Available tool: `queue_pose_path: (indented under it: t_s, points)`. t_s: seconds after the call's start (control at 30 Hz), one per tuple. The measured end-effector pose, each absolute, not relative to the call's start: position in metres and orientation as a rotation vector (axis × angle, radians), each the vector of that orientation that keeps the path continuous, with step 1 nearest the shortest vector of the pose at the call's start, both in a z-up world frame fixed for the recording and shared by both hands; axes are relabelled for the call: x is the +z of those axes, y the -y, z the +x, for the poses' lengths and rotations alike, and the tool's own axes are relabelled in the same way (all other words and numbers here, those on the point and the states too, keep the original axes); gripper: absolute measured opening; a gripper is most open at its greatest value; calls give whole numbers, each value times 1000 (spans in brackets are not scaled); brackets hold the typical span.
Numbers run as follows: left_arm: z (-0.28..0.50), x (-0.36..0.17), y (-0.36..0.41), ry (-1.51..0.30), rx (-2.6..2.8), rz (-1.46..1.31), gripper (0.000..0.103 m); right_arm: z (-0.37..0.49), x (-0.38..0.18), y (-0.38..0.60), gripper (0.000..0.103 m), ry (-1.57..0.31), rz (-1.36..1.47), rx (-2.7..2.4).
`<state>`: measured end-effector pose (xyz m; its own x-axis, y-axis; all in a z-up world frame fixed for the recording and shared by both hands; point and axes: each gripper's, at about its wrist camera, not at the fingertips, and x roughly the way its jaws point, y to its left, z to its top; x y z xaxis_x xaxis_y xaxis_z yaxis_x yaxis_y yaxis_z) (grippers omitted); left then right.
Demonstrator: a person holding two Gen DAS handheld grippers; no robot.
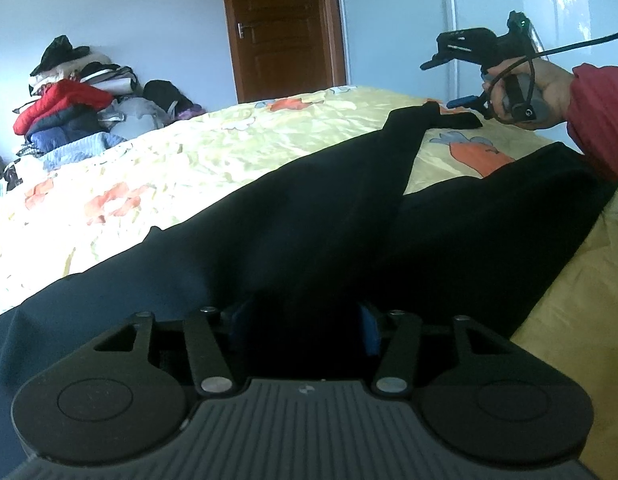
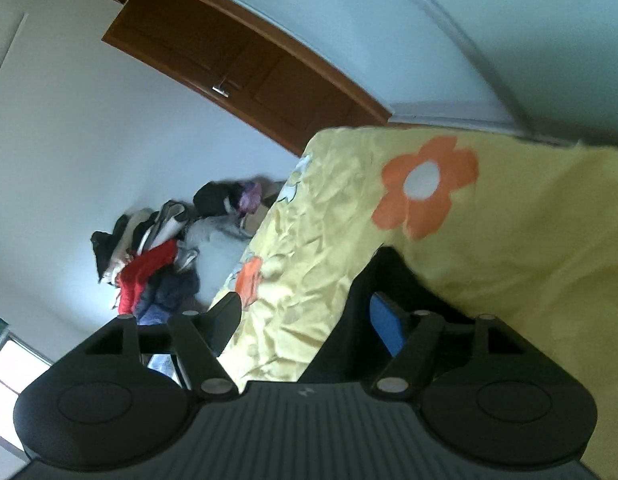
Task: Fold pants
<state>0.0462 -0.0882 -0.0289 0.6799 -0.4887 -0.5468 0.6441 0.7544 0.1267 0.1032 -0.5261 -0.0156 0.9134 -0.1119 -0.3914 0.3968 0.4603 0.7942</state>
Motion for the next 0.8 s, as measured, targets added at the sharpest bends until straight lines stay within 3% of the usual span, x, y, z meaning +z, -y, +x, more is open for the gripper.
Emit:
queue_pose_path:
  t_s: [0.1,0.2,0.23,0.3,0.37,0.57,0.63,0.8]
  points:
    - [48,-29,88,-518,-652,317,58,115,-30,534,72,-354,1113,-291]
    - [48,-28,85,-523,-662,301,43,131,-39,531,67,-379,1095,-284]
    - [47,-28,85,-519,-663,302,37,137,-38,528,40,-390,1064,-289]
    - [45,-27,84,-506,-675,296,28,147,-35,521,3,-432,1005,-308]
    - [45,-25,84,-502,-674,288,22,145,-26,515,3,-400,969,-300]
    - [52,-10,72,-497,-668,158,18,113,33,506,3,-201,932,-190]
    - [49,2,61,-450,-657,95,9,88,57,505,3,-109,913,-139]
    - [50,24,41,-438,-709,10,9,5,80,504,3,-6,882,-136]
